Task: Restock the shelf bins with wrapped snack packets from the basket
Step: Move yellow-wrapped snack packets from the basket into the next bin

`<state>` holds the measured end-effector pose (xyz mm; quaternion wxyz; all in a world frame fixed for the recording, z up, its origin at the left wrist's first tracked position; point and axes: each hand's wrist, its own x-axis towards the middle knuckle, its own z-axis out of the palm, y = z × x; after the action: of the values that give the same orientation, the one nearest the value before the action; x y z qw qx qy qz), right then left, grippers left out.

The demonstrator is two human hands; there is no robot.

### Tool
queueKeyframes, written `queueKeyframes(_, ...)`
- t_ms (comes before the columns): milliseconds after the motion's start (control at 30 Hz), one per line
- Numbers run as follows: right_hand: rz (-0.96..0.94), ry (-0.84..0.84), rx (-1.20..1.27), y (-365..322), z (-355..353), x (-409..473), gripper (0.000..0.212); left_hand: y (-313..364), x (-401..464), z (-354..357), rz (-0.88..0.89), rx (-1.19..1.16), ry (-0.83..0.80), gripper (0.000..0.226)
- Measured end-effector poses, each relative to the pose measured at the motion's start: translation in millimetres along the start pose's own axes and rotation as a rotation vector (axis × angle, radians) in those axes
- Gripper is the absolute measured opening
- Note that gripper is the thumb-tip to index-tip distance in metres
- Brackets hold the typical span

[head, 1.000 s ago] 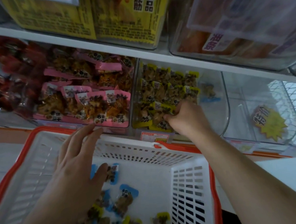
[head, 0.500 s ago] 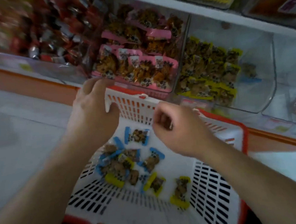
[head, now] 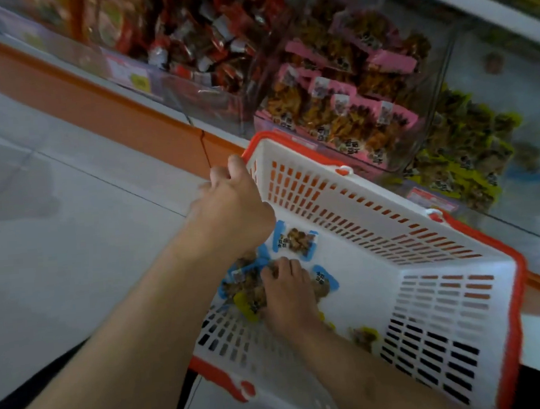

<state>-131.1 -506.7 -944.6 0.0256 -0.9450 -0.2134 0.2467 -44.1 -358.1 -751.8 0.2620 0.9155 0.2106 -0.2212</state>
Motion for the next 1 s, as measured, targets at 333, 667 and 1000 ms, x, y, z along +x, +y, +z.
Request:
queueKeyframes(333,0.191,-0.261,0.727,52.2,-166.5,-27.4,0.049,22.9,-13.6,-14.1,0.401,-0.152,0.358,0.019)
queueKeyframes(667,0.281,0.039,0.907,132.2,-239.0,-67.7,0.051,58.7,-27.8,45.8,0.325,-0.4,-0.188,0.023)
queueKeyframes(1000,0.281,0.25,0.883,205.3,-251.1,-87.3,0.032,147.3,-53.7,72.6,0.386,-0.61,-0.107,0.052)
